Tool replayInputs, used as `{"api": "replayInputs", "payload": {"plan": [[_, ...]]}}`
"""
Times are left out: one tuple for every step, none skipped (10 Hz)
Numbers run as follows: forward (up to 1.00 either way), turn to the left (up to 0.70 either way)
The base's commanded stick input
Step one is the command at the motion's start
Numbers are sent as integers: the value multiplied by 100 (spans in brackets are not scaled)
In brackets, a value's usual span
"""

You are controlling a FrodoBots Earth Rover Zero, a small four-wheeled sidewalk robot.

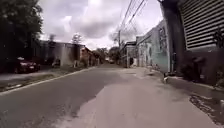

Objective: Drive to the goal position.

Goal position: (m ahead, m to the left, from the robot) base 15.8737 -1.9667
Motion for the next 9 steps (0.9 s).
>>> {"api": "replayInputs", "payload": {"plan": [[50,0],[50,0],[50,0],[50,0],[50,0],[50,0],[50,0],[50,0],[50,0]]}}
